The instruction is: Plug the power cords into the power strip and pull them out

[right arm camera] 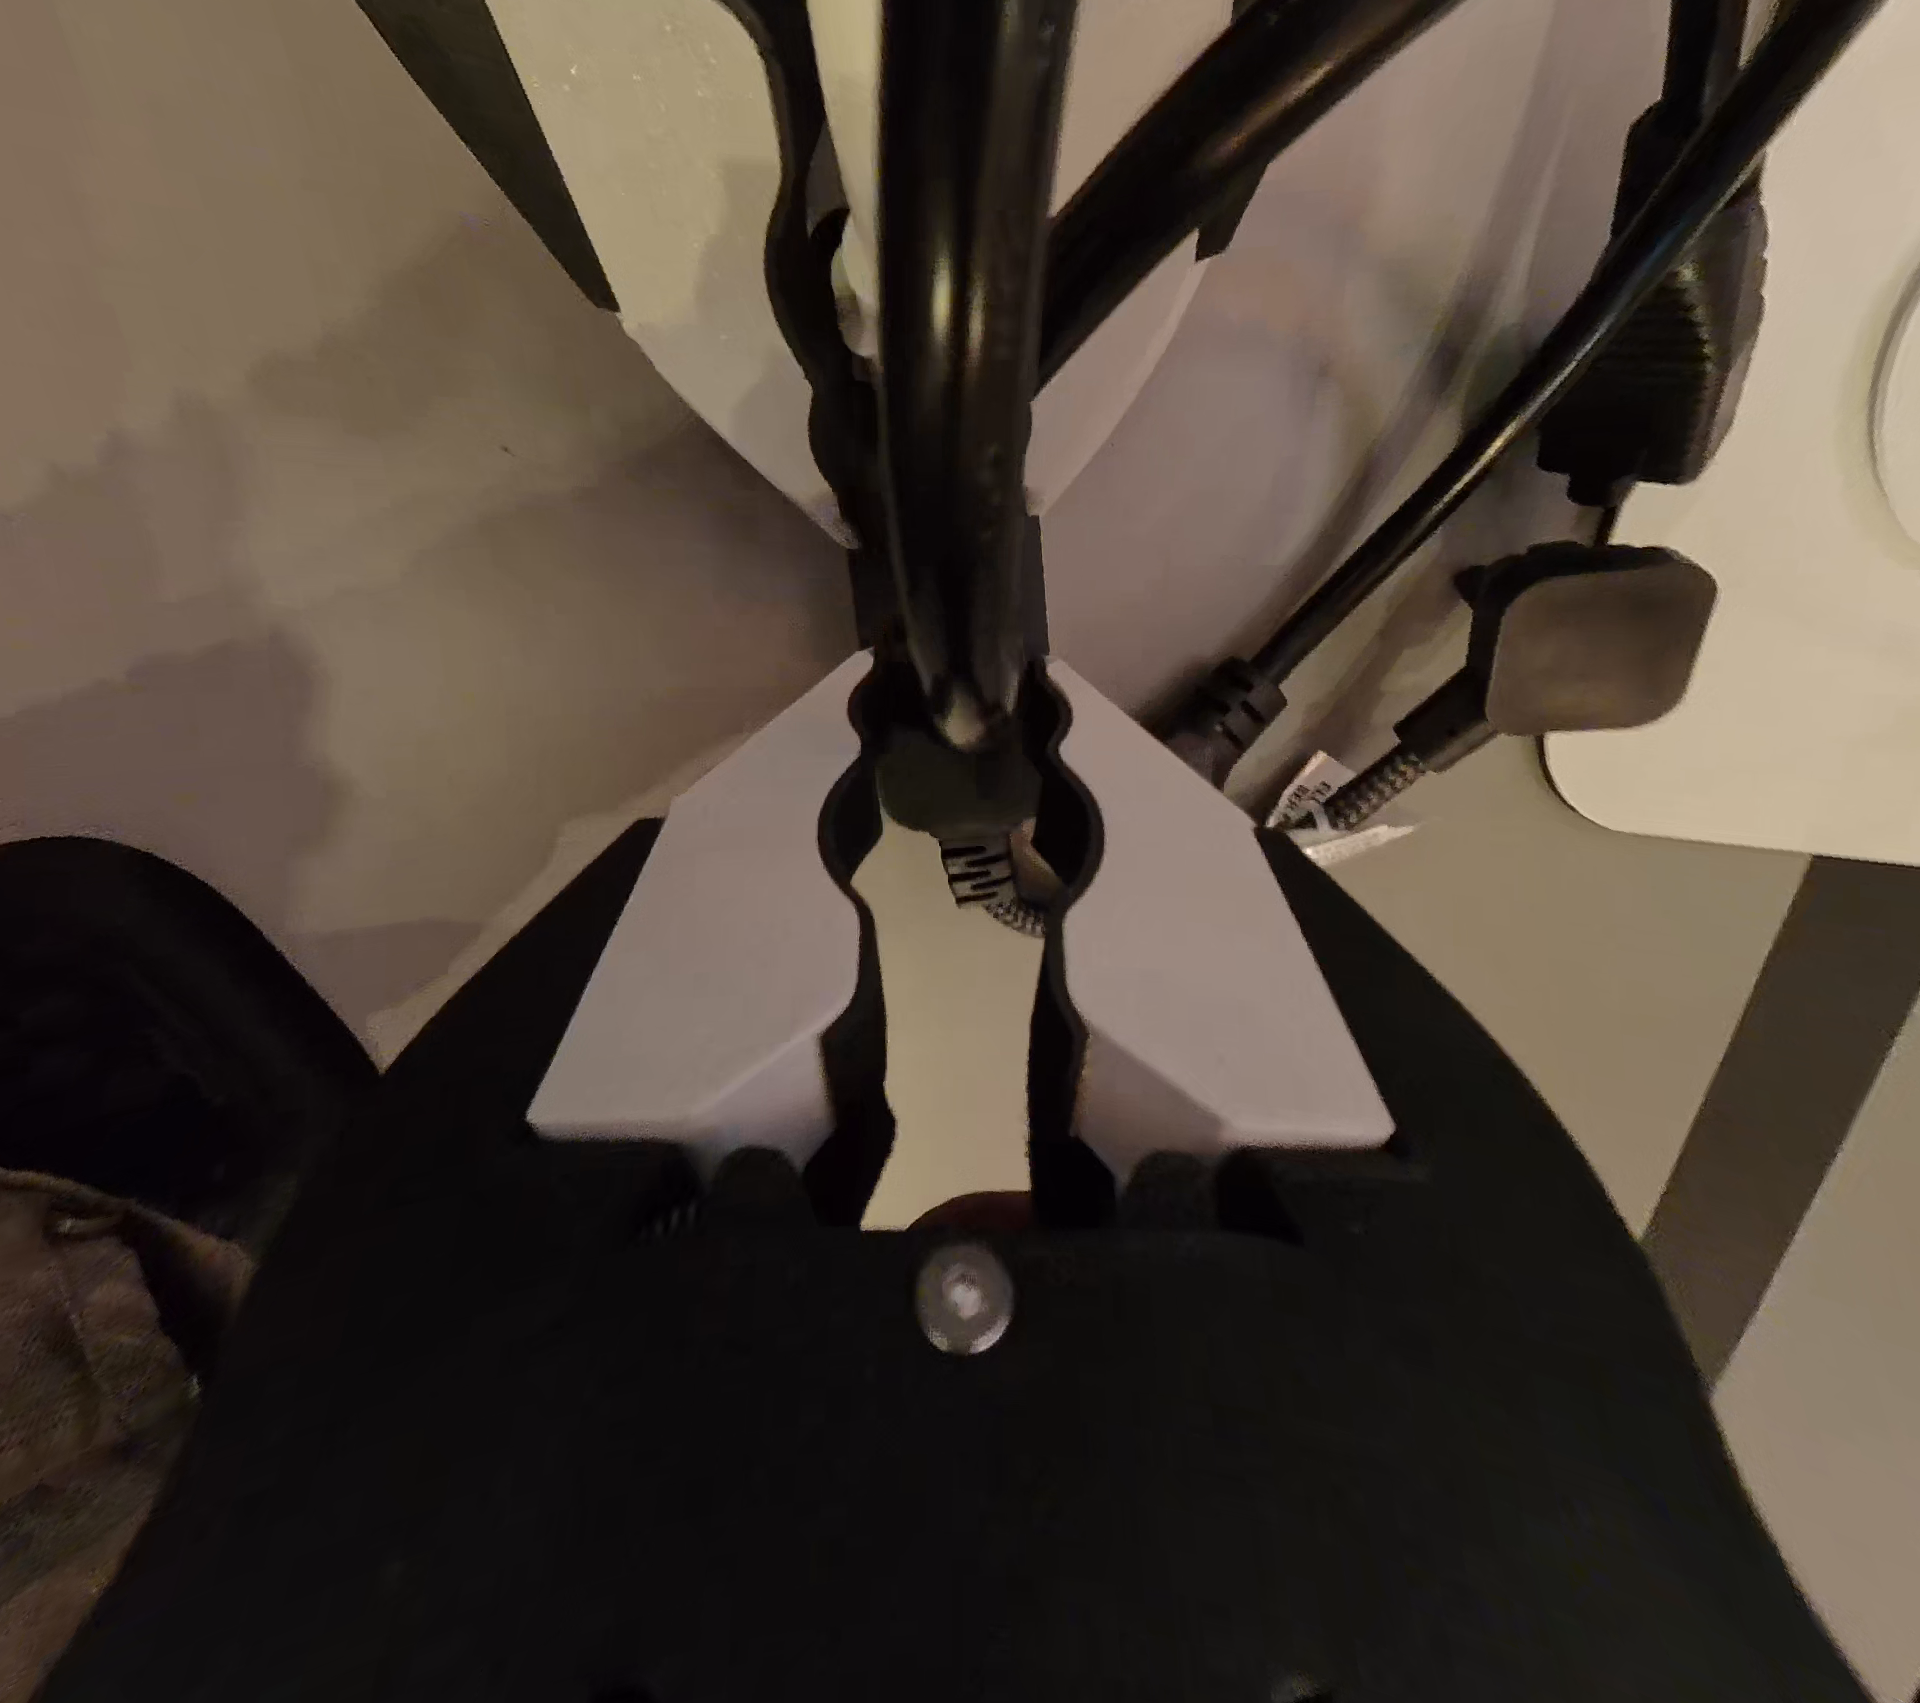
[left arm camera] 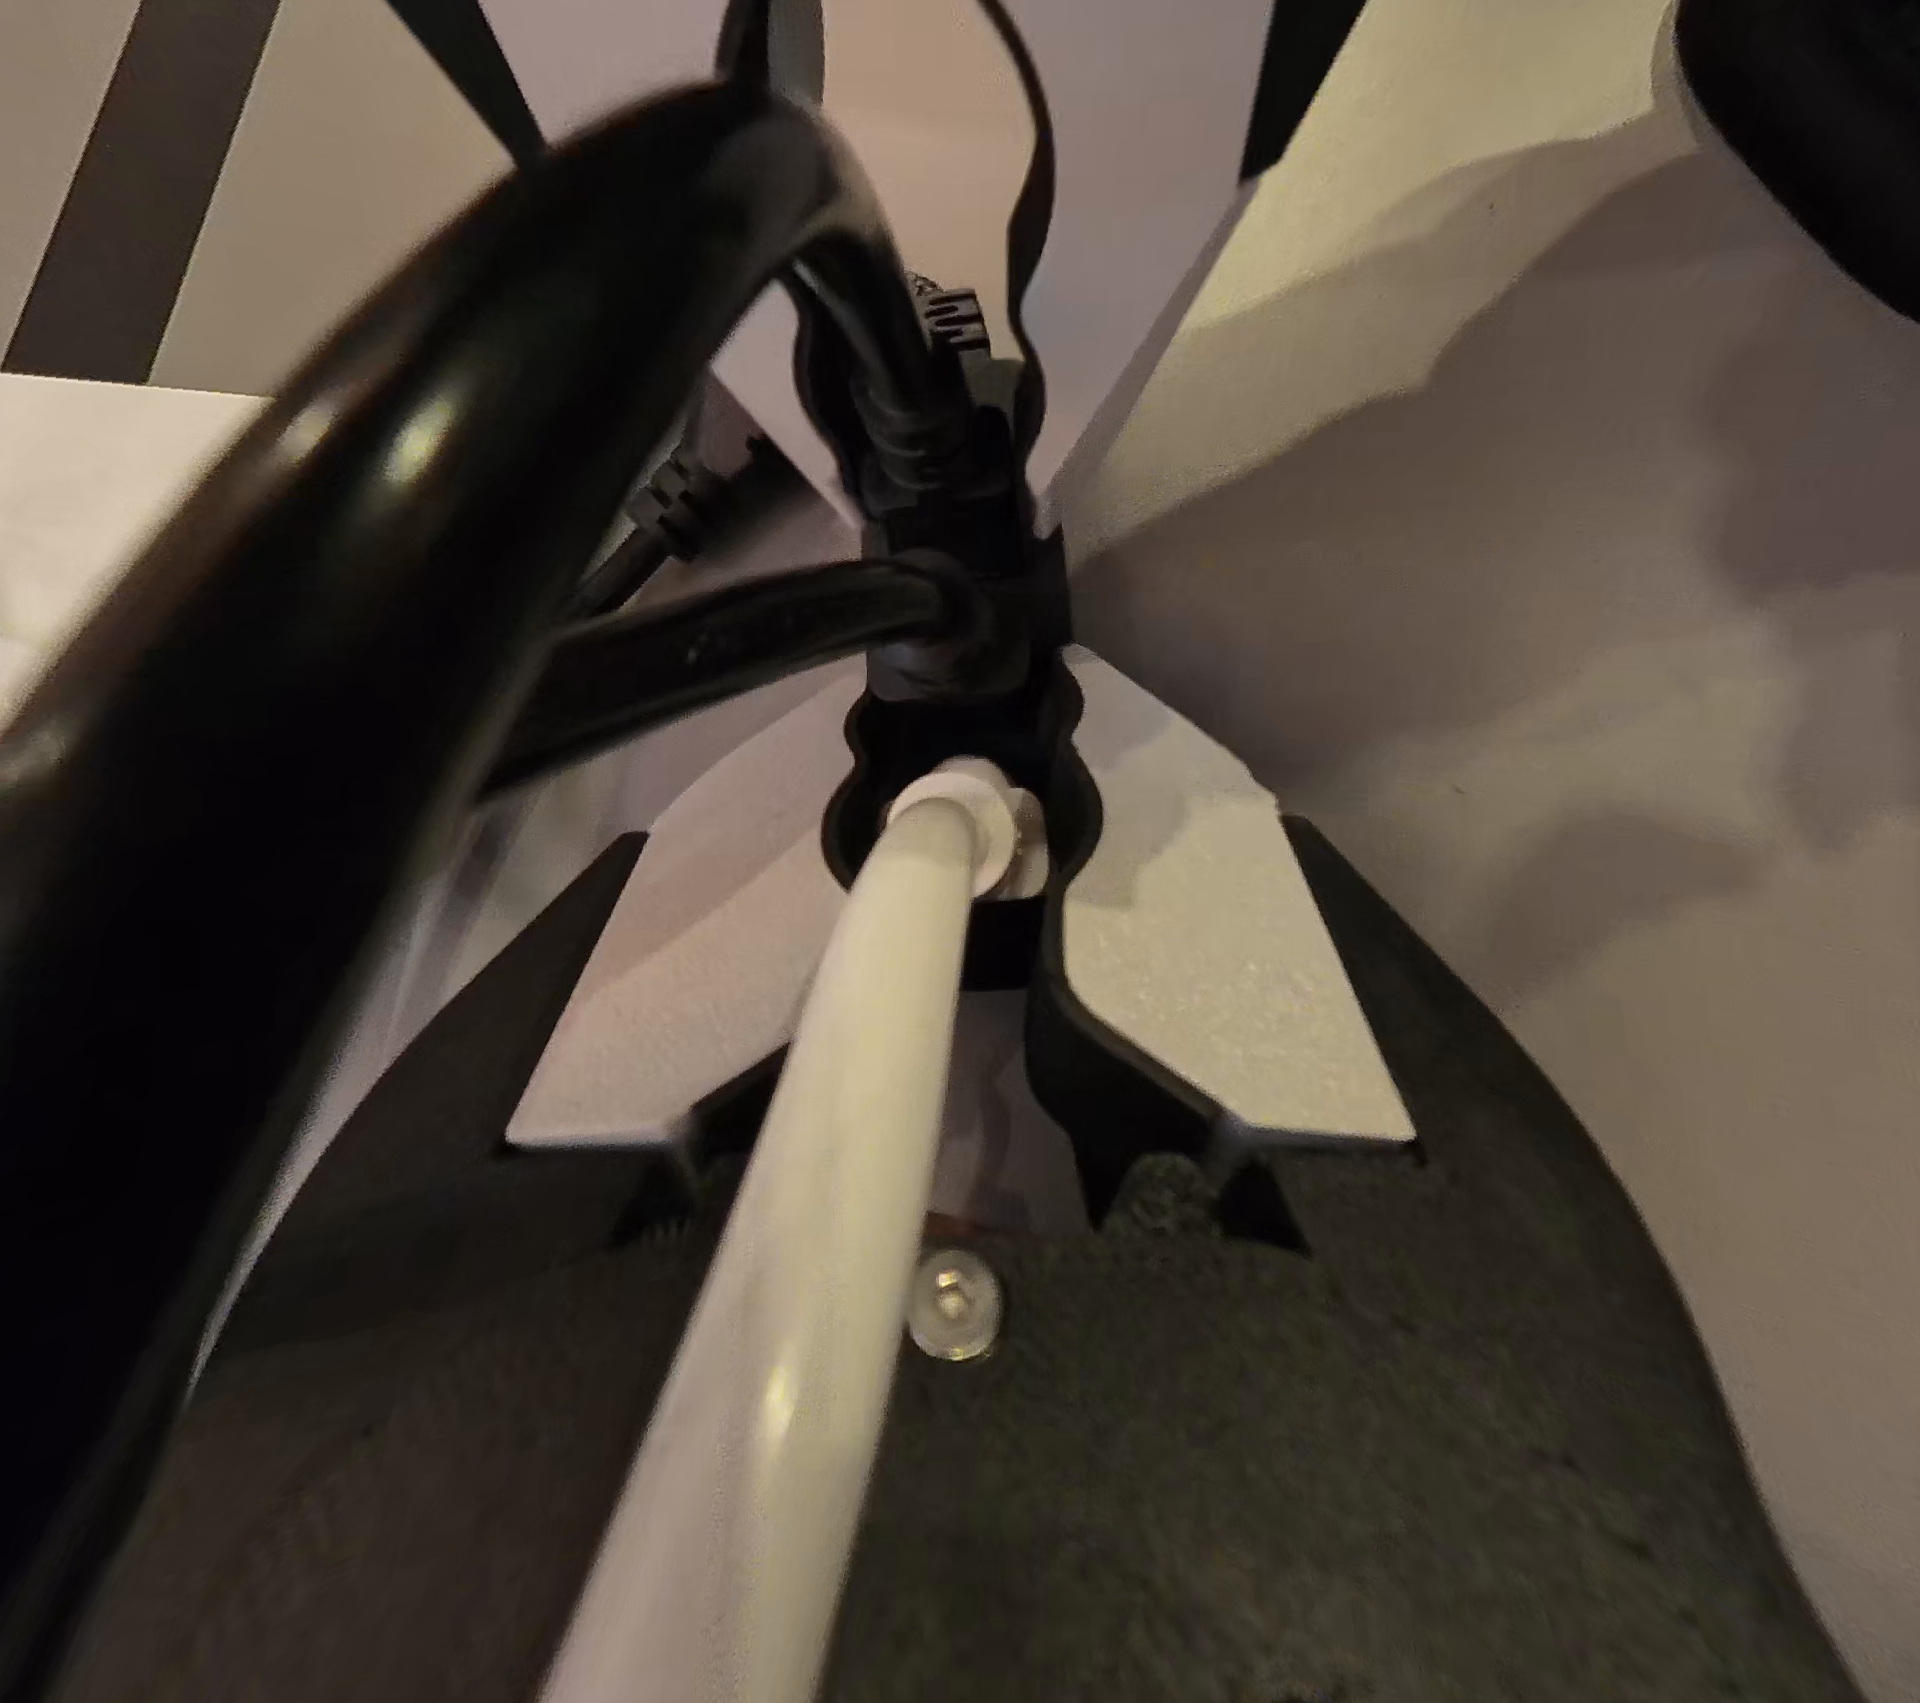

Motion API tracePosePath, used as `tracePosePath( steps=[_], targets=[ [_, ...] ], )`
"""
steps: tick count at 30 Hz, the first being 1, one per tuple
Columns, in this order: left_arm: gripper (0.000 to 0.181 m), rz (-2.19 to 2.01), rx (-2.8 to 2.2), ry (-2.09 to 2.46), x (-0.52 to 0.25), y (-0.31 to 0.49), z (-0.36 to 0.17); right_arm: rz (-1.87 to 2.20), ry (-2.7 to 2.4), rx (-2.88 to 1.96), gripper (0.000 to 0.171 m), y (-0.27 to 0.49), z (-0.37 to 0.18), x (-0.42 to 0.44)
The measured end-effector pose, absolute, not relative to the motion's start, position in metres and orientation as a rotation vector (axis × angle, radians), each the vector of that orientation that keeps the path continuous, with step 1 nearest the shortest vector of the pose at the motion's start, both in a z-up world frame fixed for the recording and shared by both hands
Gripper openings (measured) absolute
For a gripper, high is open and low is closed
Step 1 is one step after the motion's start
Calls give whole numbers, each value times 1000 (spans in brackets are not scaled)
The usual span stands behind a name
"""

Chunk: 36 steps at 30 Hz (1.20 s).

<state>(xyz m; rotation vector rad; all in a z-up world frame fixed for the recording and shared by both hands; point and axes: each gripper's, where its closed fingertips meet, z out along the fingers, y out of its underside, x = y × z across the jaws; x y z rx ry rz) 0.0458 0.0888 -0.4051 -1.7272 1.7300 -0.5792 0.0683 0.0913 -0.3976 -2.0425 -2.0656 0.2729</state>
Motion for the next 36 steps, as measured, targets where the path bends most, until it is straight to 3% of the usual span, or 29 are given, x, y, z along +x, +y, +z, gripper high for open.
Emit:
tracePosePath(
  steps=[18,36],
  targets=[
    [27,-616,-1694,1719,48,87,-405,421,-2144,-2000,24,87,-404,63],
    [28,-571,-1667,1717,50,86,-403,130,-2176,-1779,22,85,-403,67]
  ],
)
